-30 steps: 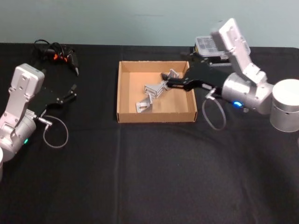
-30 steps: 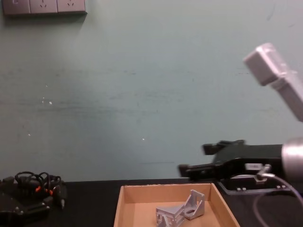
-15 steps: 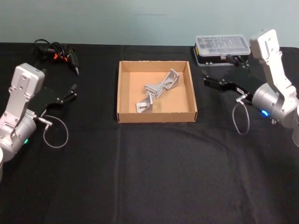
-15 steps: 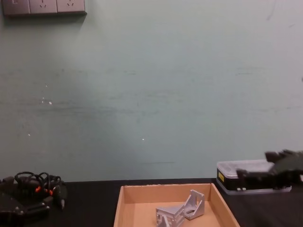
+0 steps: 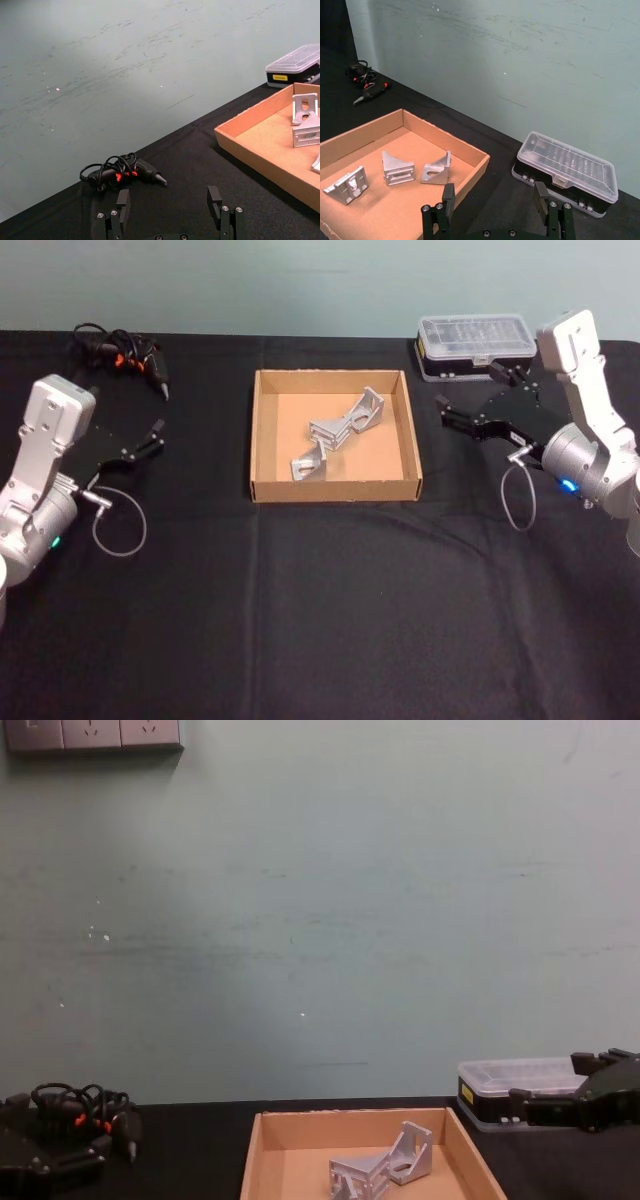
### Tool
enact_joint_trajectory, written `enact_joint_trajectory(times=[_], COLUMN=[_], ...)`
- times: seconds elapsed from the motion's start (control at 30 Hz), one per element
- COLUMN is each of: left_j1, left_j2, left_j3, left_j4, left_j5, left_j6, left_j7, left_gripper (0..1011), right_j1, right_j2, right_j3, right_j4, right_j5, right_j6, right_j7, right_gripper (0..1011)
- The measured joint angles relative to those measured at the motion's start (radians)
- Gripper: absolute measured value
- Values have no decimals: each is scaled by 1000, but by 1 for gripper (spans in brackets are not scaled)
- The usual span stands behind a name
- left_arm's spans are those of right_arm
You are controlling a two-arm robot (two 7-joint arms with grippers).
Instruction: Use one hand to pick up the angle iron from the table and place it into the box.
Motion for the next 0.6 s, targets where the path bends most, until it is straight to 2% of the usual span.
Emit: enact_joint_trajectory(times=[0.6], left_j1=[0], left_j2=[0], left_j3=[0], left_j4=[0], left_j5=[0], left_j6=[0], left_j7=[0], left_gripper=[1011], right_j1=[2], right_j2=[1], right_j3=[-3], right_j4=[-5], right_j5=[3], right_j6=[1], right_j7=[5], right_gripper=[1002])
